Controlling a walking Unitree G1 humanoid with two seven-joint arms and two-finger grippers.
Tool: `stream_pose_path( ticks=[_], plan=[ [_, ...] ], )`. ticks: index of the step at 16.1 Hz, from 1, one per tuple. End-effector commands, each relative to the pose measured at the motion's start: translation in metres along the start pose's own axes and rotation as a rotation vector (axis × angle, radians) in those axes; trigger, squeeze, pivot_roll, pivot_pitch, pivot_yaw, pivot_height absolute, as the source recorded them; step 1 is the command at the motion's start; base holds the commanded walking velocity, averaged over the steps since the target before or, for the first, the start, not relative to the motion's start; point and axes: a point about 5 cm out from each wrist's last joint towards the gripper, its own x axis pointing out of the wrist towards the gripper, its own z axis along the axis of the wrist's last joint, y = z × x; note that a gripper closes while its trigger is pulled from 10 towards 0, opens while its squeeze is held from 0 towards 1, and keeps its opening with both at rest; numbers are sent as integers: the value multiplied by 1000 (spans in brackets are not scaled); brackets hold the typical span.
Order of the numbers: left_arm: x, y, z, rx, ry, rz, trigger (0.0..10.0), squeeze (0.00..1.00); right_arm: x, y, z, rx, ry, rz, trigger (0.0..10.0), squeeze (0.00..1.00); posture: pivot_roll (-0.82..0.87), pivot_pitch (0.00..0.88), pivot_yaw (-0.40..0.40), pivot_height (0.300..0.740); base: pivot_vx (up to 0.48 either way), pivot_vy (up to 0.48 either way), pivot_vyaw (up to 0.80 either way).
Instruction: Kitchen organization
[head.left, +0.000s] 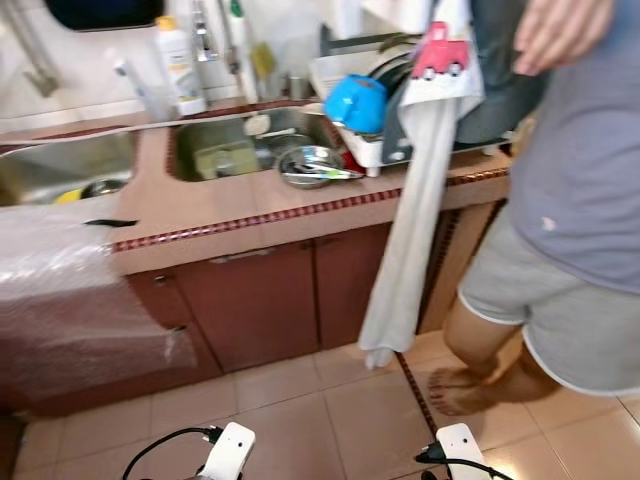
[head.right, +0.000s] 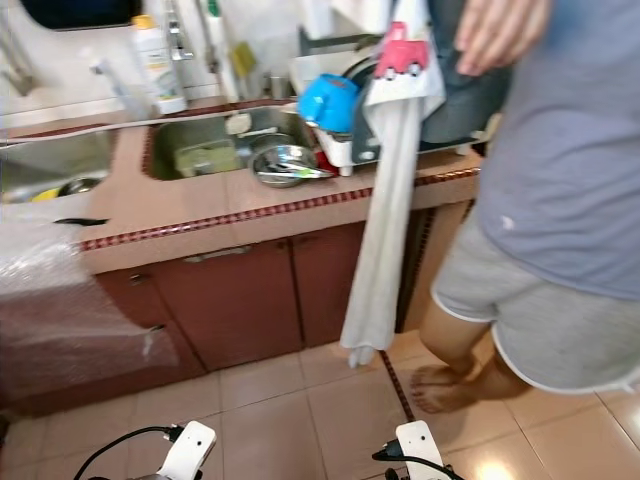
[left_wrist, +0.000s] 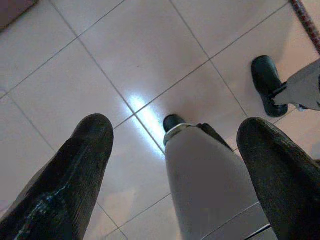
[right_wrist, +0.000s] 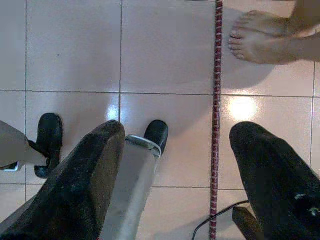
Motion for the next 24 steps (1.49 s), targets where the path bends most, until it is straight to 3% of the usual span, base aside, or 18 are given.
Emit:
stream_pose_path(
  ticks=[1,6,11,15,24],
  plan=[
    [-2,4,-5,10,15,10,10000,0,-1,1,-4,-8,12,4,10000,0,-69,0,101,740,0,0,0],
    [-1,2,-3,-44,1,17,10000,0,-1,2,-6,16,15,14,10000,0,-64,0,79,740,0,0,0],
    [1,-2,-3,-22,3,20,10000,0,2,0,7,158,-9,12,10000,0,-74,0,72,740,0,0,0],
    [1,-2,7,-7,-26,0,10000,0,2,7,6,98,4,40,10000,0,-69,0,70,740,0,0,0],
    [1,0,15,-2,-47,-18,10000,0,1,5,-2,93,33,33,10000,0,-53,0,75,740,0,-77,0]
  ],
)
